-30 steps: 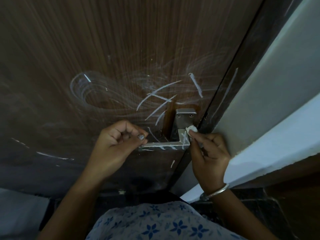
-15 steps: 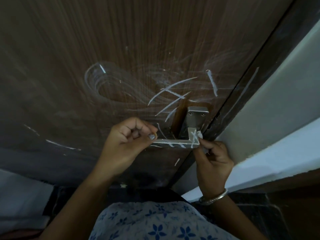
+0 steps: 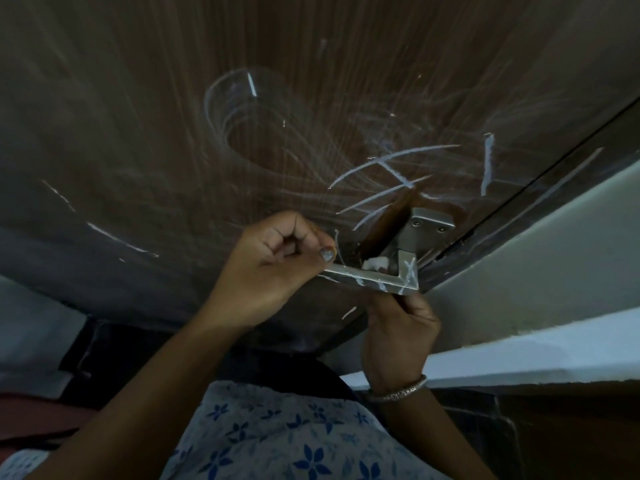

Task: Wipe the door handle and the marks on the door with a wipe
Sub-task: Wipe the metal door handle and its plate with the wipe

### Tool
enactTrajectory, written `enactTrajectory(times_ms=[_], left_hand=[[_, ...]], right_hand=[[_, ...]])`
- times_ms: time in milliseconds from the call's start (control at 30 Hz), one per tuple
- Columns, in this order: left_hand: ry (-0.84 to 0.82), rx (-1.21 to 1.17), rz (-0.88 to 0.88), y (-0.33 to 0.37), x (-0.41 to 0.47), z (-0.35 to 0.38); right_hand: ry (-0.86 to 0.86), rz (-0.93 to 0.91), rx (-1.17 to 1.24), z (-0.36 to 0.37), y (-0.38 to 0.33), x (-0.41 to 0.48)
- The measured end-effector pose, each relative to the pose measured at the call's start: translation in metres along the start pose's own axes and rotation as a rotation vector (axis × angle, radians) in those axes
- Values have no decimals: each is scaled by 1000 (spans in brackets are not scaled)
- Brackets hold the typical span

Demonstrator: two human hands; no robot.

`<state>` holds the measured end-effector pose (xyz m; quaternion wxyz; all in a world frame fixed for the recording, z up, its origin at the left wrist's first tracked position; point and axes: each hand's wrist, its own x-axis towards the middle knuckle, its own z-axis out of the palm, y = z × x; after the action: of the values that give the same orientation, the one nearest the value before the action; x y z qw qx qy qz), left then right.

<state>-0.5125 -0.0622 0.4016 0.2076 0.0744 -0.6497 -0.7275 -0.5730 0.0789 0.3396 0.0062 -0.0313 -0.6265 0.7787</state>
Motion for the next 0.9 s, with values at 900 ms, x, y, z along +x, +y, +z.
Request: enactTrajectory(times_ms=[900], left_hand=[[-32, -11, 8, 3, -2, -6]], right_hand=[[61, 155, 248, -8, -30, 0]])
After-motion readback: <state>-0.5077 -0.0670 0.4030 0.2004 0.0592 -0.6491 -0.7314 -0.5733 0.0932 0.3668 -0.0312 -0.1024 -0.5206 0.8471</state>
